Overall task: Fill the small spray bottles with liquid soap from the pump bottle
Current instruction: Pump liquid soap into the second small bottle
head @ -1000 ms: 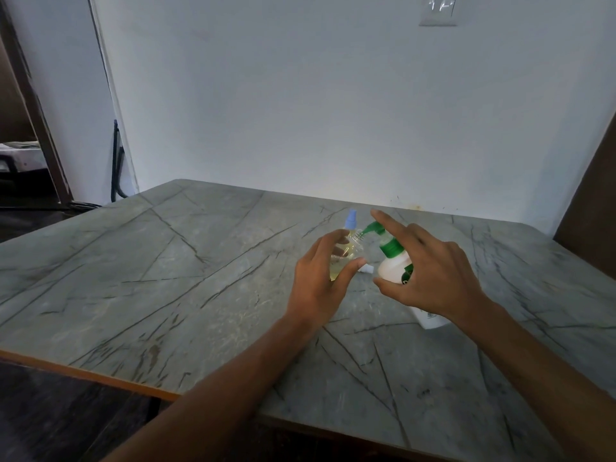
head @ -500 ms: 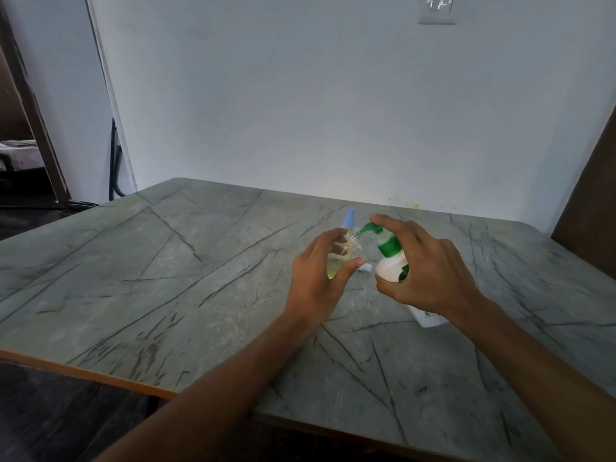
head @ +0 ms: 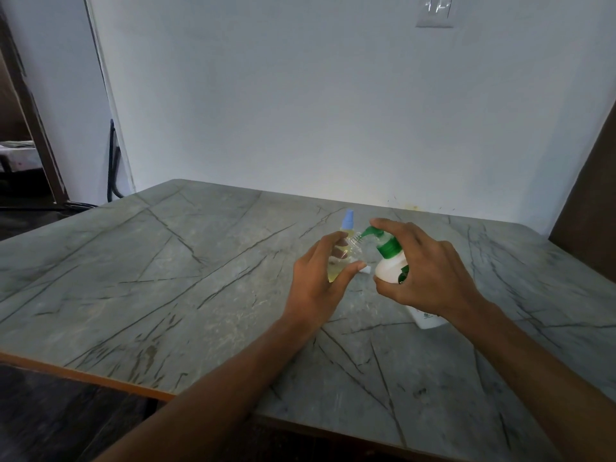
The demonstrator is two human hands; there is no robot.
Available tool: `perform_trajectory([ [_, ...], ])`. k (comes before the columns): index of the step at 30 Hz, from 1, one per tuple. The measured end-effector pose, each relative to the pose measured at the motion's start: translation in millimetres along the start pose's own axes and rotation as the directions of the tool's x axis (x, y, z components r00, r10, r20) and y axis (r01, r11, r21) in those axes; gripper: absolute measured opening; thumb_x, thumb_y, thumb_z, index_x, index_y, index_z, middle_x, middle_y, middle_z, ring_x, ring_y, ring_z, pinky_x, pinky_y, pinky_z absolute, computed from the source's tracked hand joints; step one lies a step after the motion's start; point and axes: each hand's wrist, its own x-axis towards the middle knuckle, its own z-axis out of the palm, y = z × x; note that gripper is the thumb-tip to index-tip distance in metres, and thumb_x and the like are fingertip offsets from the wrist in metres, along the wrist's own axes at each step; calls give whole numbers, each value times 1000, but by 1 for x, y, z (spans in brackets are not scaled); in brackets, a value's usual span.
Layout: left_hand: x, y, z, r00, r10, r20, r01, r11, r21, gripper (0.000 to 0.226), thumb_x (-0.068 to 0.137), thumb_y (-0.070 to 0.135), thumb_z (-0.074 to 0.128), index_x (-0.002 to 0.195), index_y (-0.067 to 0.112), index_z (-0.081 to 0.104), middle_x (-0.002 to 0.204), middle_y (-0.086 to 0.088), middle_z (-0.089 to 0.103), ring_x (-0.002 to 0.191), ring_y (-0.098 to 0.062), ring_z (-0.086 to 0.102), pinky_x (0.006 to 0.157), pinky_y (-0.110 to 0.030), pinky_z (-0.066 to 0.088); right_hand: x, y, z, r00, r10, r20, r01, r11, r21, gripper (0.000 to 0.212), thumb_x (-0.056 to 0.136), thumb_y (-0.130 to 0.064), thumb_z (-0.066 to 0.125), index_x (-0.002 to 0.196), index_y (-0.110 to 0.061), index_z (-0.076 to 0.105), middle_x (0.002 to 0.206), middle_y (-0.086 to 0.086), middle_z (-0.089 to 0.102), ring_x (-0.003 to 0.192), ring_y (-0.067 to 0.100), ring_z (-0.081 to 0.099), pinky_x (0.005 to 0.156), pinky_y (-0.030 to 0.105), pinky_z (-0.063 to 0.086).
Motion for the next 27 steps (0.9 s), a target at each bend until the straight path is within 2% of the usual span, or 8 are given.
perform_trajectory([
  [5,3,0,-2,999,-22,-23,22,1000,8,53,78,34,78,122,13,57,105,4,67,88,-2,62,75,0,42,0,-2,0,1000,-15,-3,15,996,-83,98,67,-48,70,152,-31,25,92,-2,58,56,17,50,48,31,50],
  [8,3,2,-2,999,-44,-23,44,999,-3,57,77,35,79,124,14,56,106,11,63,89,0,61,75,1,41,-1,-3,-1,1000,-21,-18,19,995,-102,99,68,-49,69,154,-29,24,92,-1,61,55,17,49,47,31,49],
  [15,4,2,-2,999,-46,-28,47,999,26,55,77,35,78,123,15,59,107,3,69,88,3,59,75,4,38,-2,-1,1,1000,-19,-13,18,996,-91,94,67,-54,70,149,-30,32,93,-1,59,61,15,51,51,26,49],
  [27,1,2,-1,1000,-8,-4,8,1000,26,54,78,33,78,124,12,59,108,1,69,88,2,57,76,3,39,1,-2,-1,999,30,-17,-29,999,37,85,57,-46,76,134,-32,42,99,2,62,67,19,59,57,33,54],
])
